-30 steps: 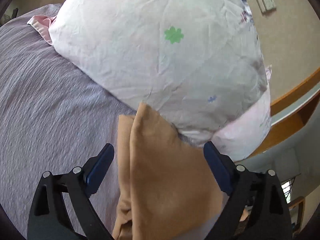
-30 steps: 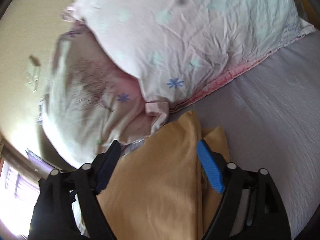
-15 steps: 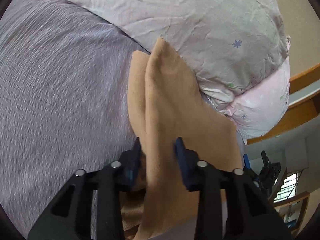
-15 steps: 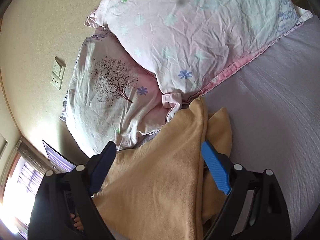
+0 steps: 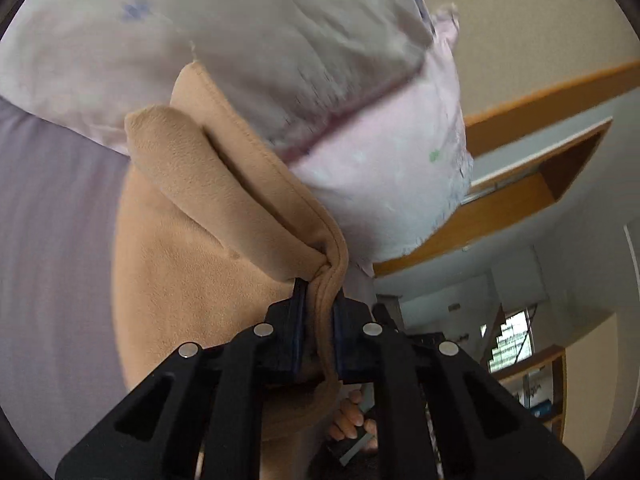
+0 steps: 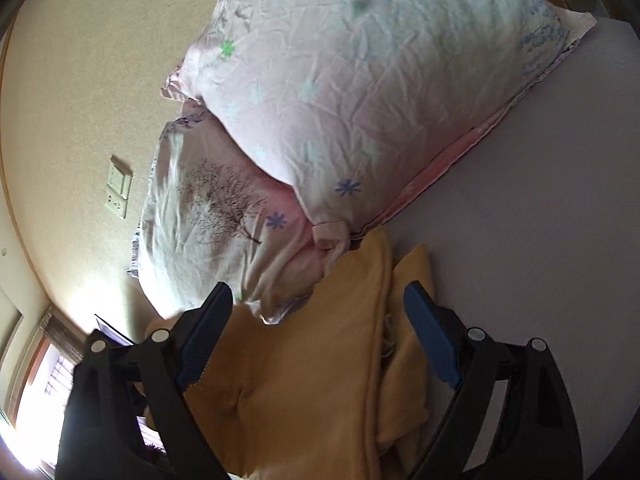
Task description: Fold small clothes
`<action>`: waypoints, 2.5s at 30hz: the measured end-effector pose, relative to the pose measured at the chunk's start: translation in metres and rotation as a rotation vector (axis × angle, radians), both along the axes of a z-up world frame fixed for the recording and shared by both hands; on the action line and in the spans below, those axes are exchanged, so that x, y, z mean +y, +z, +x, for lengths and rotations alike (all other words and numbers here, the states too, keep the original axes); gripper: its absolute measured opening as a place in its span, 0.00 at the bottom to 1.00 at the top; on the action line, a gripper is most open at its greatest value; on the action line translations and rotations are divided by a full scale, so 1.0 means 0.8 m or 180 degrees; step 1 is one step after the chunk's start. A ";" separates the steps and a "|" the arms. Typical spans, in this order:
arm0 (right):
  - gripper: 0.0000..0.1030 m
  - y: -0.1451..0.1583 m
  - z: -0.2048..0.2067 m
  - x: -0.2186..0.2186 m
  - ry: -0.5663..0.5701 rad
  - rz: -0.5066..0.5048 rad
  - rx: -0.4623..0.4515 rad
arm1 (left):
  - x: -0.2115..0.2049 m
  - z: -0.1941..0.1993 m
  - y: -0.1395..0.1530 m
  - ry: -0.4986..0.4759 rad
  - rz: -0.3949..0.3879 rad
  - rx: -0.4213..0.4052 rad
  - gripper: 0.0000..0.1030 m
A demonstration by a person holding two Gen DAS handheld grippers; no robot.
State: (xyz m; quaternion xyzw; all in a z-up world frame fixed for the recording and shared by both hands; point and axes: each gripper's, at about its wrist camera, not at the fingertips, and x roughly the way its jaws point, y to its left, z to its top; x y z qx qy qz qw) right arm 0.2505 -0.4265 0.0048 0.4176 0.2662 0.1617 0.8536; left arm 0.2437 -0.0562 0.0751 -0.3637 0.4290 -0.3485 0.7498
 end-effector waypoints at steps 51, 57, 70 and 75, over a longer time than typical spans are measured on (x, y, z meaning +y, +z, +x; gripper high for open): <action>0.35 -0.033 0.033 0.029 0.1014 -0.0291 0.1118 | 0.010 0.028 -0.144 -0.0267 0.0587 0.0418 0.51; 0.27 -0.005 0.024 0.063 0.1224 -0.0181 0.0745 | 0.059 -0.006 -0.118 -0.0223 0.0678 0.0108 0.36; 0.73 0.047 -0.032 0.144 0.1273 -0.0525 0.0215 | 0.181 -0.107 -0.064 0.0334 0.1193 -0.0629 0.53; 0.81 0.048 -0.076 0.158 0.1769 0.0130 0.0095 | 0.121 -0.163 -0.056 -0.0185 0.1166 -0.0979 0.66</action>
